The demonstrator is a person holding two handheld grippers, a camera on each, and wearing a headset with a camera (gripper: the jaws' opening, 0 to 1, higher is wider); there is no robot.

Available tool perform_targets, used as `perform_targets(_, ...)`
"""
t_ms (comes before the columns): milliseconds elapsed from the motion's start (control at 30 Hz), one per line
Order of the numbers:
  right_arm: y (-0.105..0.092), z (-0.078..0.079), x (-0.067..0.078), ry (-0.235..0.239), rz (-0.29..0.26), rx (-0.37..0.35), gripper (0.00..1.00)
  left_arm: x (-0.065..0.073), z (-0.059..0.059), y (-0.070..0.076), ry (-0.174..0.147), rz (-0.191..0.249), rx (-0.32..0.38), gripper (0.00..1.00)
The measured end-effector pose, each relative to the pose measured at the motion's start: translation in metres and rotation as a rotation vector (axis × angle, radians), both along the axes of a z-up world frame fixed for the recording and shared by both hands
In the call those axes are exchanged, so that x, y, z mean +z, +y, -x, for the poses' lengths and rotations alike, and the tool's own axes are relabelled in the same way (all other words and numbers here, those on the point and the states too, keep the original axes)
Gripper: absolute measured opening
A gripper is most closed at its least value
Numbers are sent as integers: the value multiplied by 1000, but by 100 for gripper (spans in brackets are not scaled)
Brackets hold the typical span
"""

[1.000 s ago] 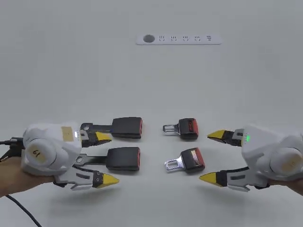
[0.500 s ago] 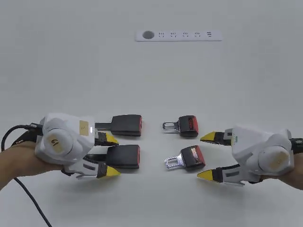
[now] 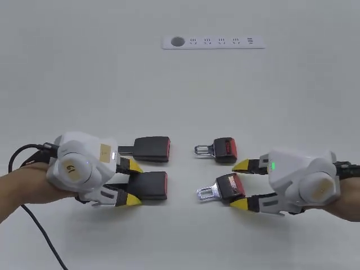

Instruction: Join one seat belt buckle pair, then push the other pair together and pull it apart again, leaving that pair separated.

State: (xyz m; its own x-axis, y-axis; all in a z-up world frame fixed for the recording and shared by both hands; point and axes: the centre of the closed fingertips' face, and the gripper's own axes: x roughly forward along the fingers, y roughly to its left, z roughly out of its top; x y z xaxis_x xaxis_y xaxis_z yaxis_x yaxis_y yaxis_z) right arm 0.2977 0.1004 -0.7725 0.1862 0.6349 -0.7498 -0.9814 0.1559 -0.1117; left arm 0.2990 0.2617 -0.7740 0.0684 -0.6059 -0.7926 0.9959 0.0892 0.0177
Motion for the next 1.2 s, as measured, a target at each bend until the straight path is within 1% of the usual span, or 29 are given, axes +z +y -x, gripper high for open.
perform_targets(200, 0, 0, -2, 4, 1, -18, 34, -3, -1, 1, 16, 1, 11, 33)
perform_targets(400, 1, -1, 0, 11, -11, -40, 31, -4, -1, 2, 26, -8, 17, 33)
perform_targets(767, 4, -3, -1, -6, -7, -6, 31, -5, 0, 2, 43, -13, 32, 33)
perform_targets(933, 5, -4, -1, -2, -4, -1, 31, -4, 1, 0, 43, -17, 30, 33)
perform_targets(1200, 12, -4, 0, -5, 0, 21, 31, -5, -1, 2, 44, -22, 22, 33)
